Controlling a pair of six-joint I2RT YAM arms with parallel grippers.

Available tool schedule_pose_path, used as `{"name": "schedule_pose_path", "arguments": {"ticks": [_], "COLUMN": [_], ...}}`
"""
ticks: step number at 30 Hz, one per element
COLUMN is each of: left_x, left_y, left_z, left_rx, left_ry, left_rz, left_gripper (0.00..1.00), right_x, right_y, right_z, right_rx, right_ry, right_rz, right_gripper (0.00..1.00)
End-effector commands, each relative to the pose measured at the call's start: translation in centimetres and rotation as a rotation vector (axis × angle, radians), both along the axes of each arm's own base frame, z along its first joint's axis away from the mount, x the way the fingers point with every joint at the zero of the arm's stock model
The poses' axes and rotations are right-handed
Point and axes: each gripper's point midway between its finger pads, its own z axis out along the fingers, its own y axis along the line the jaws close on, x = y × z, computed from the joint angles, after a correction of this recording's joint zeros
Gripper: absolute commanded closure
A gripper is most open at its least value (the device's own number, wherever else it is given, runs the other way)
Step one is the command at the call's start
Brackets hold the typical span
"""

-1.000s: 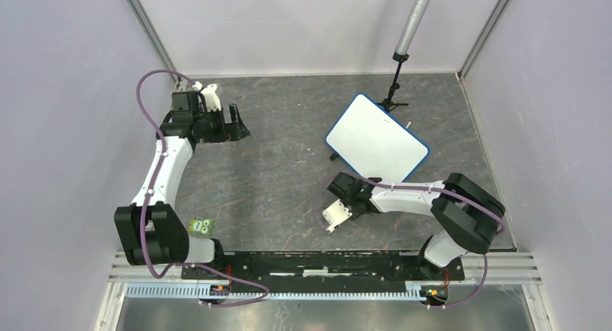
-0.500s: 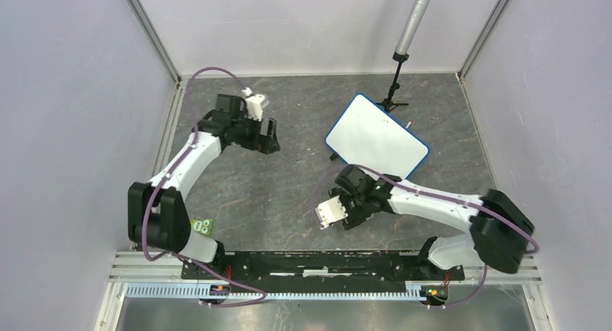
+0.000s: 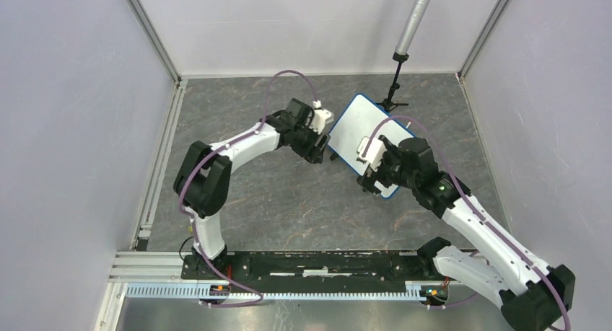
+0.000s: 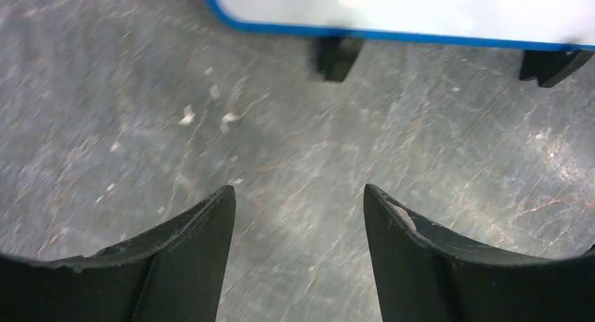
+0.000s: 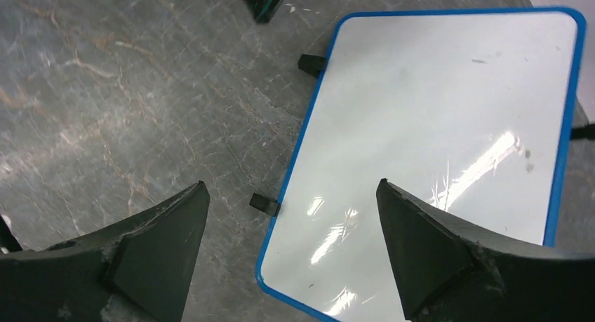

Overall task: Write a sentence on the whiteboard
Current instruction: Move the whiteboard stand to the center of the board.

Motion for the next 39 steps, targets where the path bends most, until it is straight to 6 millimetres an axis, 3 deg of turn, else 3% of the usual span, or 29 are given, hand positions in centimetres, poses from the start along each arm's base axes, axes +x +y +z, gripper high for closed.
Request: {"name": "schedule_pose_path", "arguments": {"ticks": [1, 10, 20, 26, 30, 35, 39], "left_x": [1.6, 1.3, 3.4, 4.1, 4.2, 3.3, 2.7], "left_y": [-3.9, -8.8, -9.1, -9.3, -8.3, -5.5, -1.9], "left_z": [1.0, -1.3, -3.0, -3.3, -3.0, -2.0, -0.8], "left_rx": [0.024, 0.064, 0.141, 0.14, 0.156, 0.182, 0.254], "left_ry": [-0.133, -0.152, -0.19, -0.186, -0.181, -0.194, -0.234], "left_rz": [-0.061, -0.137, -0.087, -0.037, 0.036, 0.147, 0.274], "left_gripper": [0.28, 0.35, 0.46, 0.69, 0.96, 0.98, 0.98], "right_x": [0.6, 1.4, 1.6, 2.1, 2.4, 2.6, 2.9], "right_y": [-1.2, -2.9, -2.9, -2.8, -2.7, -2.4, -2.2], "right_z": [1.6, 3.5, 3.9, 4.5, 4.8, 5.3, 5.6], "right_rx": [0.17, 0.24, 0.254, 0.268, 0.263, 0.269, 0.299], "right_ry": [0.062, 0.039, 0.04, 0.046, 0.053, 0.062, 0.077], "right_rz": [-0.171, -0.255, -0.261, -0.274, -0.274, -0.255, -0.274], "right_gripper": [0.04, 0.03, 0.03, 0.03, 0.03, 0.02, 0.02]}}
